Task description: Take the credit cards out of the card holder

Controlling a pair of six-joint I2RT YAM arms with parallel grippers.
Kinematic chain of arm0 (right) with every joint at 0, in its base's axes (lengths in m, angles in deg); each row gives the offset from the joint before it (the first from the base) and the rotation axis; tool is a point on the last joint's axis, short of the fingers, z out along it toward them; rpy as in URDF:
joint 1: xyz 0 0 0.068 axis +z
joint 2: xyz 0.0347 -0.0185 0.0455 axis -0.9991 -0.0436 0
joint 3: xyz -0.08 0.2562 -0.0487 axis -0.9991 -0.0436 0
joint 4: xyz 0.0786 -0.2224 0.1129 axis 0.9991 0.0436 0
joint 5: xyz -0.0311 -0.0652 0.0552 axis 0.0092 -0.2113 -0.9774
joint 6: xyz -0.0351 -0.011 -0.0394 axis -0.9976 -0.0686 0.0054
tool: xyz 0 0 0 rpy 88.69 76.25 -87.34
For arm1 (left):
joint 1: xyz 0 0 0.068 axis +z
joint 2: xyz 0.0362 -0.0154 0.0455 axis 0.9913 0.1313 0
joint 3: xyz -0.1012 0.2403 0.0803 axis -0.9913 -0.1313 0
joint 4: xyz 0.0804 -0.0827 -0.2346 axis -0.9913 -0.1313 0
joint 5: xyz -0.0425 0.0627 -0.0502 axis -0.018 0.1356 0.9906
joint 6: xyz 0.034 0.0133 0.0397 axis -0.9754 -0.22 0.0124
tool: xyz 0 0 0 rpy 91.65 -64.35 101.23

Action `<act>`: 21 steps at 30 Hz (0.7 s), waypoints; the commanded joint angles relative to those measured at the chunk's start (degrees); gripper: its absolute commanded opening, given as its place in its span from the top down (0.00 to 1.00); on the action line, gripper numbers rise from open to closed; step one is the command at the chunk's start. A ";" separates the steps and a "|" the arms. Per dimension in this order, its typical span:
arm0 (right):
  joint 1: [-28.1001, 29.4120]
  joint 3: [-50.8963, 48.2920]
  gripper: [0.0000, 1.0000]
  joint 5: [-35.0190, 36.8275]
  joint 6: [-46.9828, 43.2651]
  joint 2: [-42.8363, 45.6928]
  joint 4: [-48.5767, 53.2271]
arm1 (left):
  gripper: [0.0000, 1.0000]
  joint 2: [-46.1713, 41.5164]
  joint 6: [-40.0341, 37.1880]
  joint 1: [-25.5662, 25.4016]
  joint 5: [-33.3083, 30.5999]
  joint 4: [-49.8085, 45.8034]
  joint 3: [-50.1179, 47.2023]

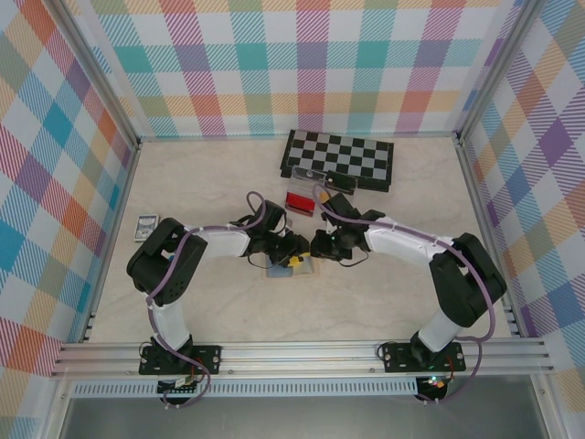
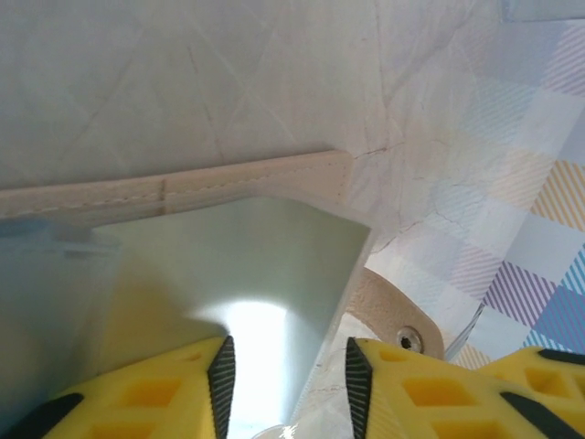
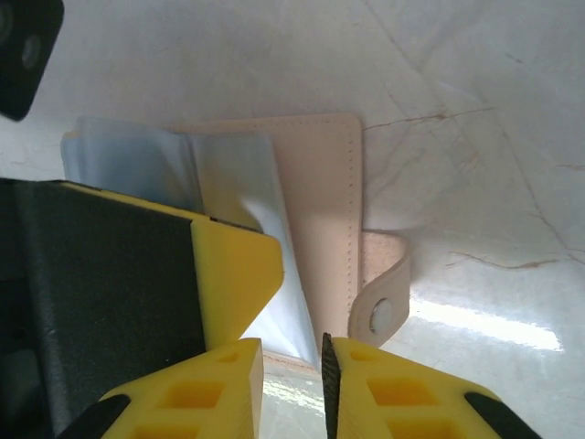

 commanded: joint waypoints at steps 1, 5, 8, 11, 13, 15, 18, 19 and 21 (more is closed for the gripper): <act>1.26 -1.16 0.75 -0.18 -1.00 1.30 -1.92 | 0.57 1.12 -0.21 -0.53 -0.53 -0.42 0.43; 1.78 -3.63 0.75 -1.13 -1.04 2.36 -3.57 | 0.54 1.96 -0.28 -0.53 -0.46 -0.40 1.00; 2.36 -3.77 0.76 -1.81 -1.49 2.10 -3.97 | 0.54 2.54 -0.06 -0.48 -0.41 -0.41 0.90; 3.35 -3.64 0.80 -2.16 -2.00 1.76 -4.77 | 0.58 2.47 0.15 -0.49 -1.04 -0.72 0.67; 3.85 -3.59 0.85 -1.73 -1.87 1.24 -4.92 | 0.64 2.37 0.14 -0.53 -1.57 -1.26 0.65; 4.15 -3.81 0.89 -0.95 -1.50 0.42 -4.95 | 0.68 2.36 0.16 -0.52 -1.94 -1.53 0.54; 4.32 -4.53 0.95 -0.50 -0.59 -0.49 -5.10 | 0.72 2.37 0.11 -0.53 -2.12 -1.80 0.45; 4.35 -4.85 0.95 -0.18 -0.07 -0.65 -5.17 | 0.74 2.35 0.13 -0.51 -2.17 -1.89 0.46; 4.35 -5.01 0.97 0.21 0.45 -1.06 -5.23 | 0.77 2.36 0.05 -0.53 -2.16 -2.20 0.45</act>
